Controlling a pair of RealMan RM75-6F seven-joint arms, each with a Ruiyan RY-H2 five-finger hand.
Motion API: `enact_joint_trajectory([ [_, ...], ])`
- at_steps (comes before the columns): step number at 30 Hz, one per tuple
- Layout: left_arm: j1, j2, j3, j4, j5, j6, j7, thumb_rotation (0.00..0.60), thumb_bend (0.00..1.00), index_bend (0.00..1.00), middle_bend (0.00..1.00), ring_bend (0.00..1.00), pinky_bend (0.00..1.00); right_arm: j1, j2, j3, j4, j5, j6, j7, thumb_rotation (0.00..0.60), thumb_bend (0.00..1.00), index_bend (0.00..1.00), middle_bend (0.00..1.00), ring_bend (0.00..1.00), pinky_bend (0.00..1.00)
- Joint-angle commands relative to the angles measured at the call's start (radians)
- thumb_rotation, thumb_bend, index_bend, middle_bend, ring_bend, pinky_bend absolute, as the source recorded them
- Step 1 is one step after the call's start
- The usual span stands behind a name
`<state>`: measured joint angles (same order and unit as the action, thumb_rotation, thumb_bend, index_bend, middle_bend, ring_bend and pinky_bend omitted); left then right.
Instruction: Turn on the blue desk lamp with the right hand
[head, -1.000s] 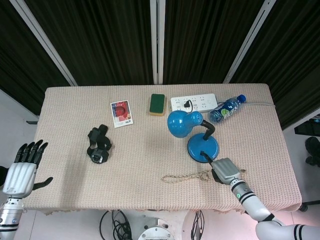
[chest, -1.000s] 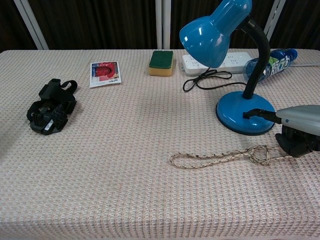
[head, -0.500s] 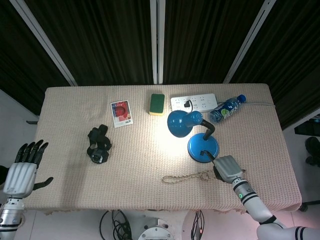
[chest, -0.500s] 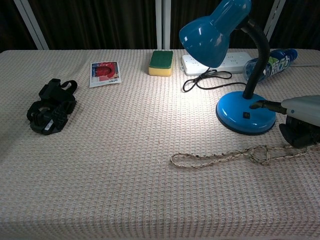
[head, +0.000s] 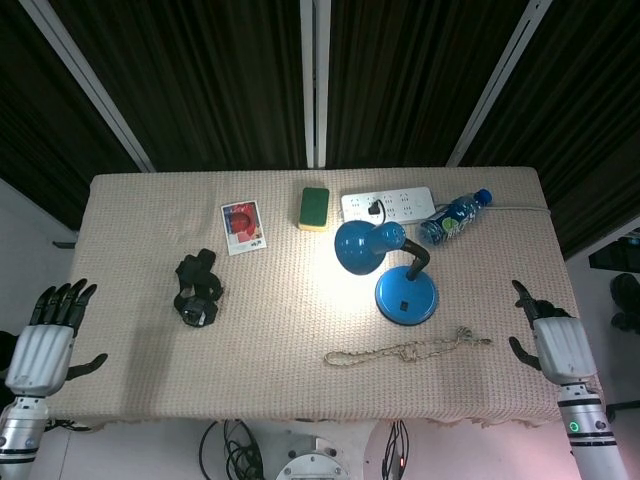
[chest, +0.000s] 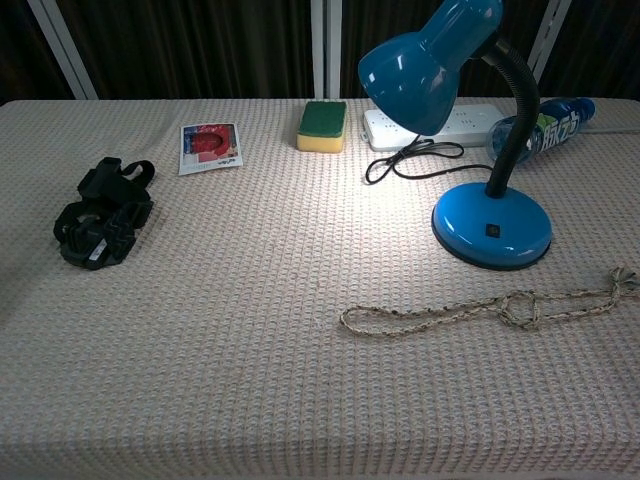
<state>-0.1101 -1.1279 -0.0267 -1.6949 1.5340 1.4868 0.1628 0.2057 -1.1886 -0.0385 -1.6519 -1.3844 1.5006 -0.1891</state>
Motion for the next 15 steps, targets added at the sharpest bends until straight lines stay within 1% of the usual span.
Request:
enact_joint_trajectory([
  [1, 0.000, -0.001, 0.000, 0.001, 0.000, 0.001, -0.001, 0.600, 0.00, 0.00, 0.01, 0.00, 0.00, -0.088, 0.012, 0.053, 0.089, 0.066, 0.078, 0.140, 0.600, 0.00, 0.00, 0.00, 0.00, 0.00],
  [4, 0.002, -0.001, -0.001, -0.001, 0.001, 0.006, 0.000, 0.600, 0.00, 0.00, 0.01, 0.00, 0.00, -0.095, 0.030, 0.060, 0.104, 0.064, 0.066, 0.157, 0.600, 0.00, 0.00, 0.00, 0.00, 0.00],
  [9, 0.005, 0.003, -0.001, -0.012, 0.003, 0.011, 0.006, 0.600, 0.00, 0.00, 0.01, 0.00, 0.00, -0.102, 0.030, 0.061, 0.103, 0.026, 0.063, 0.157, 0.600, 0.00, 0.00, 0.00, 0.00, 0.00],
  [15, 0.005, 0.001, -0.002, -0.012, 0.007, 0.015, 0.013, 0.600, 0.00, 0.00, 0.01, 0.00, 0.00, -0.112, 0.028, 0.075, 0.103, 0.001, 0.073, 0.150, 0.600, 0.00, 0.00, 0.00, 0.00, 0.00],
])
